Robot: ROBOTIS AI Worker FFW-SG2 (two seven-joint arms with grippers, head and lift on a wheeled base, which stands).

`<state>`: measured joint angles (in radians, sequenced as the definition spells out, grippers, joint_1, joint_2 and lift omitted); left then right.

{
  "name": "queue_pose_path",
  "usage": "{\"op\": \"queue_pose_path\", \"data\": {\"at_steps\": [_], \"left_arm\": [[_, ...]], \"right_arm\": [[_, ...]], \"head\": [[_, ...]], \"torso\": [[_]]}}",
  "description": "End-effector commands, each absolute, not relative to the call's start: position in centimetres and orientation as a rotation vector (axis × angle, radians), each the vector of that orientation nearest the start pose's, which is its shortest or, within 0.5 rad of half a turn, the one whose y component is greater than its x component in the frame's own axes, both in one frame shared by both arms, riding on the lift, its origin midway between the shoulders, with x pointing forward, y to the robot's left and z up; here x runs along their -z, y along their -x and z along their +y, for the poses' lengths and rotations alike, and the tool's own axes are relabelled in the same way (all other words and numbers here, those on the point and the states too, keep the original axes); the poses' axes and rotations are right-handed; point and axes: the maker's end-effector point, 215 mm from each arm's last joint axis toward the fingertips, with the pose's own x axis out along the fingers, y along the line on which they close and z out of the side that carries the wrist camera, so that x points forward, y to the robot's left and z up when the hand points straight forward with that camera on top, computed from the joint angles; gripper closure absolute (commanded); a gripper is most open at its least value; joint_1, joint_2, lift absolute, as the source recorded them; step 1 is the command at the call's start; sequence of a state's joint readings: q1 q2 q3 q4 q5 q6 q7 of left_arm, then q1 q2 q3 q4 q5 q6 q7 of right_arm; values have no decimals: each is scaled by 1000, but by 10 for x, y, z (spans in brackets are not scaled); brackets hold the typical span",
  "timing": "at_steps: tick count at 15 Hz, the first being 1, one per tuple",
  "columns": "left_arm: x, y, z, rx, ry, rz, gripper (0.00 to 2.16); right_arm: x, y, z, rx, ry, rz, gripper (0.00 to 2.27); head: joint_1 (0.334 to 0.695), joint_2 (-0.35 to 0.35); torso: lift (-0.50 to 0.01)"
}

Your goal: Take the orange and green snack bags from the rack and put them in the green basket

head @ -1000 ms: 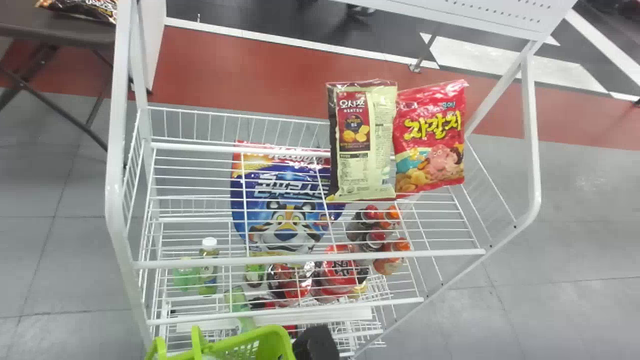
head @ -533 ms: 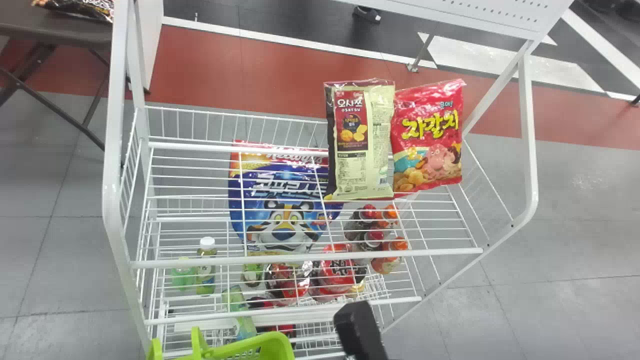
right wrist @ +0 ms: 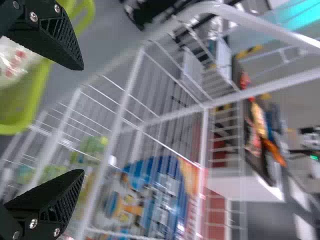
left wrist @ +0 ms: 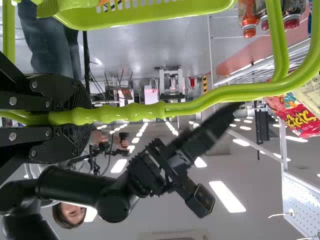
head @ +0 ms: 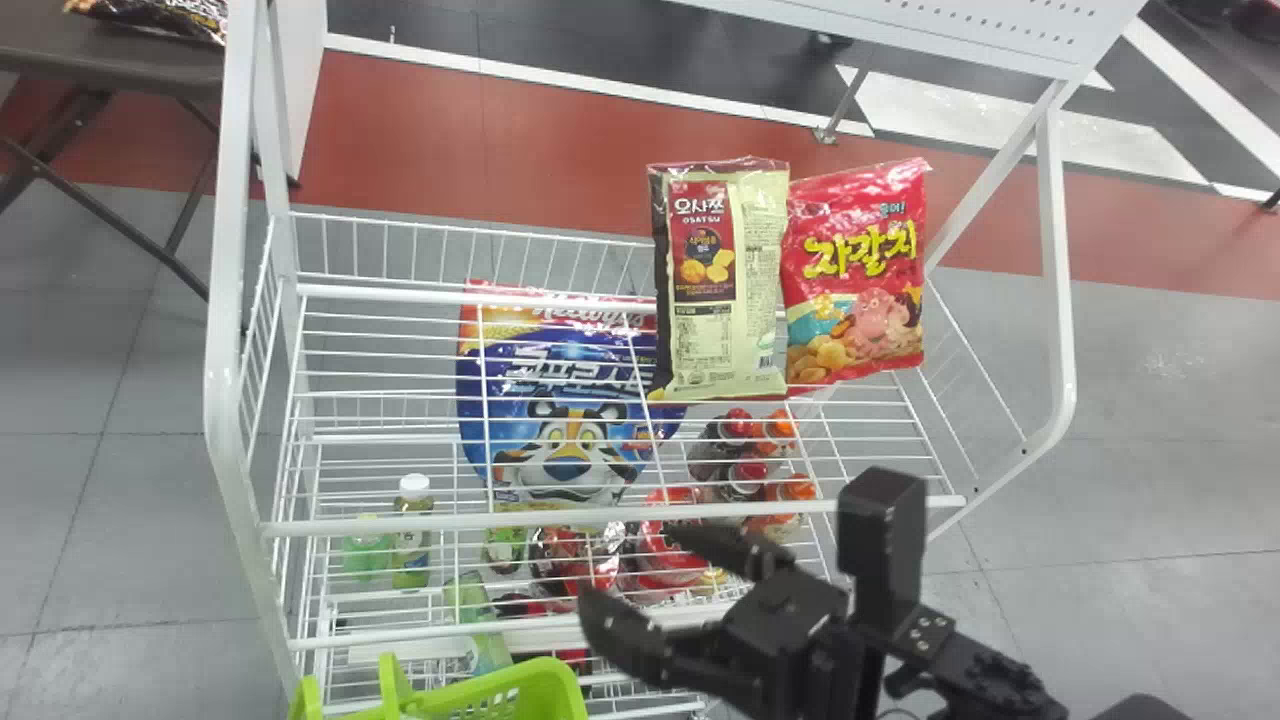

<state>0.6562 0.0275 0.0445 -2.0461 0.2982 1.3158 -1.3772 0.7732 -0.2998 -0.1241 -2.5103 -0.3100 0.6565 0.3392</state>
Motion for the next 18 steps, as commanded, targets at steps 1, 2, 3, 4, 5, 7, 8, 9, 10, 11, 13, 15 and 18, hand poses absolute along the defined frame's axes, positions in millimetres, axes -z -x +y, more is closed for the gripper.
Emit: {"op": "queue_pose_path", "data": {"at_steps": [1, 2, 3, 4, 5, 7, 8, 9, 10, 11, 13, 15, 18], "left_arm": [[424, -118, 10, 1211, 1228, 1061, 2148], [425, -118, 9, 1209, 1231, 1062, 2148], [426, -117, 8, 1207, 1234, 1064, 2148], [427, -118, 7, 1209, 1230, 1060, 2148], [428, -118, 7, 1210, 1223, 1055, 2148], [427, -119, 7, 1212, 1223, 1053, 2148], [427, -120, 7, 1213, 1223, 1051, 2148], [426, -120, 7, 1216, 1226, 1049, 2148], [425, -120, 7, 1219, 1226, 1044, 2148], [426, -120, 8, 1219, 1227, 1043, 2148], [426, -120, 8, 1221, 1229, 1037, 2148], [425, -120, 7, 1223, 1230, 1039, 2148], [426, -119, 8, 1221, 1230, 1041, 2148]], "right_arm": [[332, -348, -178, -449, -35, 300, 80], [323, -353, -175, -428, -31, 242, 80], [315, -356, -173, -408, -22, 187, 80], [306, -356, -174, -386, -29, 119, 80], [292, -354, -177, -363, -34, 31, 80], [289, -345, -183, -332, -49, -31, 76], [297, -343, -184, -309, -64, -21, 76], [299, -341, -188, -284, -70, -27, 76], [304, -341, -192, -269, -68, -20, 76], [306, -339, -198, -253, -68, -15, 76], [304, -337, -204, -230, -68, -29, 80], [305, -337, -205, -219, -72, -23, 80], [305, -336, -207, -216, -76, -22, 80]], "head": [[695, -350], [695, -350], [695, -350], [695, -350], [695, -350], [695, -350], [695, -350], [695, -350], [695, -350], [695, -350], [695, -350], [695, -350], [695, -350]], "torso": [[0], [0], [0], [0], [0], [0], [0], [0], [0], [0], [0], [0], [0]]}}
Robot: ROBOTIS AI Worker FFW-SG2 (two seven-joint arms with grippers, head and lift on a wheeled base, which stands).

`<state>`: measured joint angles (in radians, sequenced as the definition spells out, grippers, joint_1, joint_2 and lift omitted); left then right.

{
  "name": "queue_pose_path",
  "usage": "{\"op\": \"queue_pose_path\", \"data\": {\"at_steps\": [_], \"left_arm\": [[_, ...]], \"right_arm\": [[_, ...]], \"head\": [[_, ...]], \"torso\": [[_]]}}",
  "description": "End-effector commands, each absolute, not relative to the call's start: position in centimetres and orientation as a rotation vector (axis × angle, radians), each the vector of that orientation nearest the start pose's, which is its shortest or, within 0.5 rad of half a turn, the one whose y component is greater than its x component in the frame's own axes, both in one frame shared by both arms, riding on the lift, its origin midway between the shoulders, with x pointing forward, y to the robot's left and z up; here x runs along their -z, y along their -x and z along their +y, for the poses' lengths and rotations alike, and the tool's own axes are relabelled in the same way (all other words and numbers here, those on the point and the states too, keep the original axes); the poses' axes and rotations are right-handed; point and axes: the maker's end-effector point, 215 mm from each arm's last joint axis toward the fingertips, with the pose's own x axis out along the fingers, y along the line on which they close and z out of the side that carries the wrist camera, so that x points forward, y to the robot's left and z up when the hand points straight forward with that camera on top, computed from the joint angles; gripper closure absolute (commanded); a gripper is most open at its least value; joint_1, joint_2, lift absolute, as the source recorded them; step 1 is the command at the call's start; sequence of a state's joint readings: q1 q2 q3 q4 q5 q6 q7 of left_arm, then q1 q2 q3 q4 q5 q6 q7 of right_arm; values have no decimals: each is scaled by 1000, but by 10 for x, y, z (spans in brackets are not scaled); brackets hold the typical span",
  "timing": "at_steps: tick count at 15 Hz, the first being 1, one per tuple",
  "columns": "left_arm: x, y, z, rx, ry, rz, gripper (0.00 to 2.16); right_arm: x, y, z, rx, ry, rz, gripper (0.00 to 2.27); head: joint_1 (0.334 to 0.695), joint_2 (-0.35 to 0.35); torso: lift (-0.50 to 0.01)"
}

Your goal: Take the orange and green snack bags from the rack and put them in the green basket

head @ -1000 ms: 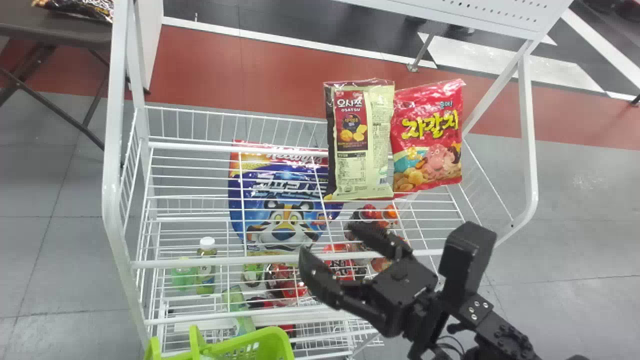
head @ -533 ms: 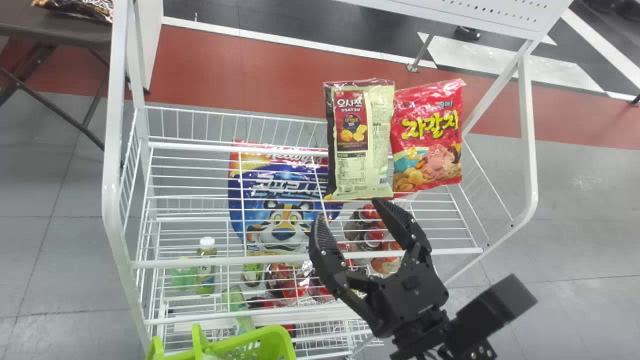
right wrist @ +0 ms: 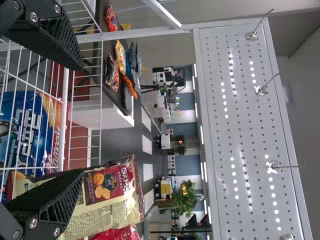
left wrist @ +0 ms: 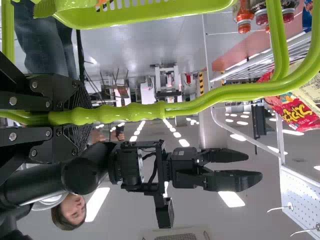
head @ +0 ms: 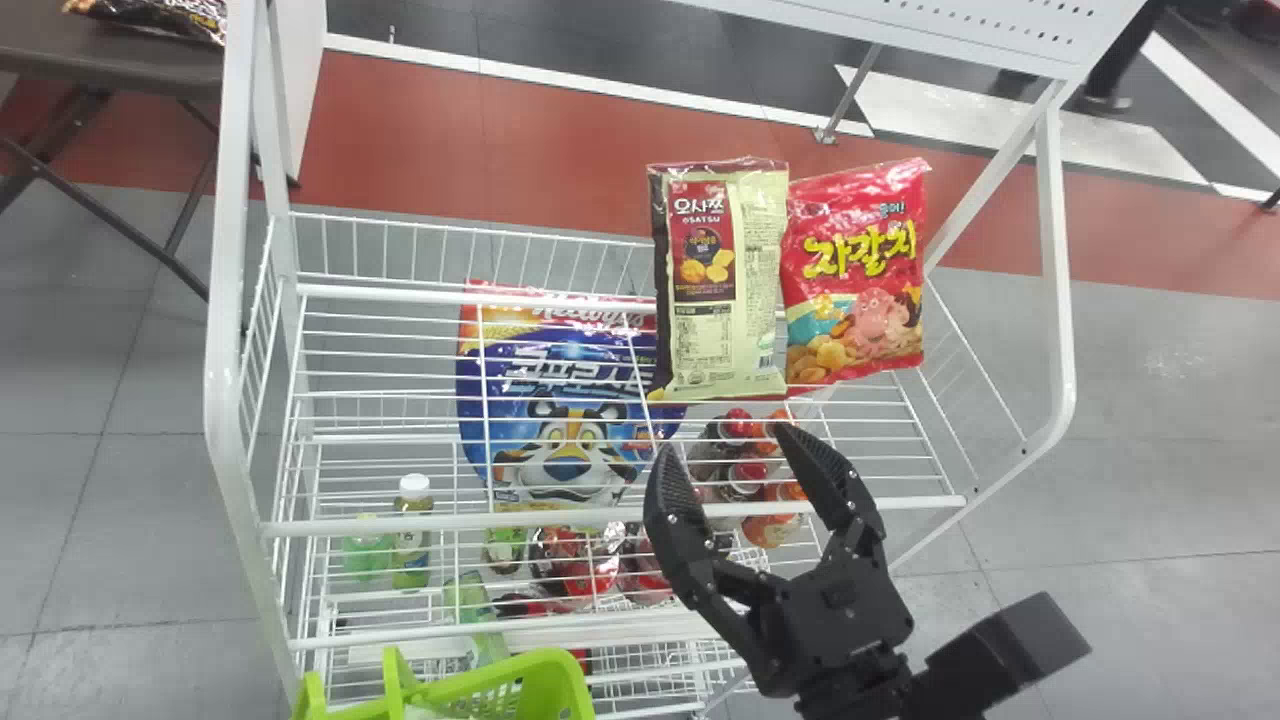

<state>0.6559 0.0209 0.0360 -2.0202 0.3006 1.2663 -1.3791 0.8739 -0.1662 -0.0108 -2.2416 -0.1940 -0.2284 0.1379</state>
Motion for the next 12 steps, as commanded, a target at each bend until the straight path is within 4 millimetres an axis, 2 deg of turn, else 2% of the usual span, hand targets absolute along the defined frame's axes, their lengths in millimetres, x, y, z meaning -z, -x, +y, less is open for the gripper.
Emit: {"op": "queue_pose_path", "data": {"at_steps": [1, 6, 12], "left_arm": [[426, -118, 8, 1222, 1228, 1040, 2148], [427, -116, 8, 1215, 1229, 1045, 2148], [426, -111, 11, 1212, 1225, 1048, 2148]], "right_arm": [[304, -335, -207, -216, -76, -27, 80], [295, -331, -208, -213, -78, -56, 80], [296, -330, -210, -211, -88, -53, 80]], "head": [[695, -350], [695, -350], [695, -350]], "torso": [[0], [0], [0]]}}
